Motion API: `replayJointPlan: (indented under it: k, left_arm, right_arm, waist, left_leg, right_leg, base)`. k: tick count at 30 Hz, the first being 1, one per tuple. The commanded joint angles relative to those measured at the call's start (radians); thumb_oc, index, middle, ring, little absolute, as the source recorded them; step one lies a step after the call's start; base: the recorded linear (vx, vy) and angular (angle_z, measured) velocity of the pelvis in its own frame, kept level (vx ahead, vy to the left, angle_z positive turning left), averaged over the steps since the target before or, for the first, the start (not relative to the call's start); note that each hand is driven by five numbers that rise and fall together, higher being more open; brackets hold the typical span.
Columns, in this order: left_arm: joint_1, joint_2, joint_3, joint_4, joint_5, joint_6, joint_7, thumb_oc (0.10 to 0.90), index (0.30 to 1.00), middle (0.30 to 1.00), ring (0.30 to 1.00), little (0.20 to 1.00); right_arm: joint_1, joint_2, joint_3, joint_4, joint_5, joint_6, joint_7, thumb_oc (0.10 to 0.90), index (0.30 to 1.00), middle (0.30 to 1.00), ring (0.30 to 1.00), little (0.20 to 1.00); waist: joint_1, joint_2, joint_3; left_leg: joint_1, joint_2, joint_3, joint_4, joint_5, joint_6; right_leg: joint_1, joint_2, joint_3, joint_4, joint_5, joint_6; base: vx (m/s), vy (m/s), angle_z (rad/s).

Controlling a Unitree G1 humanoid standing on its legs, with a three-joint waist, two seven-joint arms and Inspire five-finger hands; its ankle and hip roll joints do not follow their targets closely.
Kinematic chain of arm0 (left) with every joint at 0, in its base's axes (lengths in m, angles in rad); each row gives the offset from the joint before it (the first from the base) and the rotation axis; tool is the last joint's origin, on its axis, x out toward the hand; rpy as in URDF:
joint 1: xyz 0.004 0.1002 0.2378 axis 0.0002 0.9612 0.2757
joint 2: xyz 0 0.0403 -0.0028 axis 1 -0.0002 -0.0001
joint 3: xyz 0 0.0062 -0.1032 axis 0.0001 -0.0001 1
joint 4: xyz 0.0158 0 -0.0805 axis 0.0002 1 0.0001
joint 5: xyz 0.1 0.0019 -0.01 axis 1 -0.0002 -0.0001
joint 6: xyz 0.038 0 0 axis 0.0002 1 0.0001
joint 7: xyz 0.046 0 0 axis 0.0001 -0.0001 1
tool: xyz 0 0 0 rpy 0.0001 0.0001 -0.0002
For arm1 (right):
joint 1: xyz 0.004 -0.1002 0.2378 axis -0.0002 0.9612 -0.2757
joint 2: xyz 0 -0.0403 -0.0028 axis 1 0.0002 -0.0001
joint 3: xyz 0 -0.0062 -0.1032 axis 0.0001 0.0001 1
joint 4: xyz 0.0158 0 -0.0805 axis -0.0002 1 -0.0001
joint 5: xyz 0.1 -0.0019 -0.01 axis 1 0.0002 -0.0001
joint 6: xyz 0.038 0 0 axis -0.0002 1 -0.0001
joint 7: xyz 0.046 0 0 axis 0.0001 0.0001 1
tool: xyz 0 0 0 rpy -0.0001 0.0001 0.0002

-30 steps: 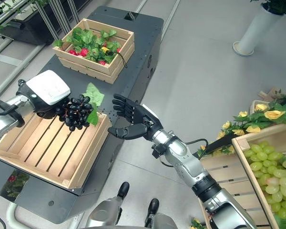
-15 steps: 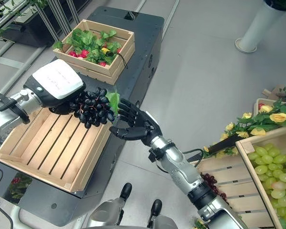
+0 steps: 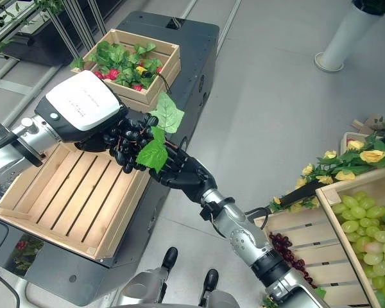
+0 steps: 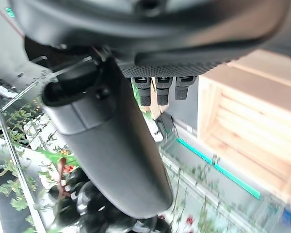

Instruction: Pick up the fruits from the basket on one side to the basket on the other side

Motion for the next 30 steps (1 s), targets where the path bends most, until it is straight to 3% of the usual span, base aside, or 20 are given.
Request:
replayJointPlan:
  k: [1, 5, 18, 30]
  left_arm:
    - [0.084, -0.069, 0.161, 0.078, -0.051, 0.036, 0.110, 0.400, 0.300, 0.300, 0.300, 0.300]
    - [0.097, -0.083, 0.167, 0.093, -0.051, 0.022, 0.124, 0.400, 0.300, 0.300, 0.300, 0.300]
    - [0.108, -0.128, 0.148, 0.150, -0.043, 0.015, 0.144, 0.400, 0.300, 0.300, 0.300, 0.300]
    - [0.120, -0.187, 0.127, 0.165, -0.052, 0.002, 0.127, 0.400, 0.300, 0.300, 0.300, 0.300]
  right_arm:
    - [0.060, 0.049, 0.019, -0.124, 0.128, -0.056, 0.141, 0.800, 0.900, 0.900, 0.900, 0.900]
    - [0.070, 0.092, 0.023, -0.150, 0.253, -0.041, 0.215, 0.800, 0.900, 0.900, 0.900, 0.900]
    - [0.099, 0.131, 0.038, -0.217, 0.361, -0.043, 0.292, 0.800, 0.900, 0.900, 0.900, 0.900]
    - [0.122, 0.155, 0.016, -0.248, 0.398, -0.088, 0.243, 0.800, 0.900, 0.900, 0.900, 0.900]
  waist:
    - [0.003, -0.012, -0.236]
    - [0.004, -0.010, -0.238]
    - [-0.008, -0.004, -0.241]
    - [-0.025, 0.003, -0.243]
  left_leg:
    - [0.026, -0.053, 0.063, -0.038, -0.044, 0.048]
    - [0.028, -0.052, 0.066, -0.038, -0.046, 0.052]
    - [0.028, -0.050, 0.077, -0.038, -0.043, 0.052]
    - [0.031, -0.048, 0.086, -0.038, -0.046, 0.051]
  right_leg:
    - [-0.052, -0.011, 0.013, 0.024, 0.049, 0.007]
    - [-0.053, -0.011, 0.014, 0.026, 0.046, 0.007]
    - [-0.053, -0.009, 0.015, 0.023, 0.046, 0.008]
    - [-0.051, -0.009, 0.018, 0.018, 0.047, 0.007]
  base:
    - [0.00, 0.000, 0.00]
    - [0.00, 0.000, 0.00]
    - [-0.01, 0.001, -0.04]
    - [0.00, 0.000, 0.00]
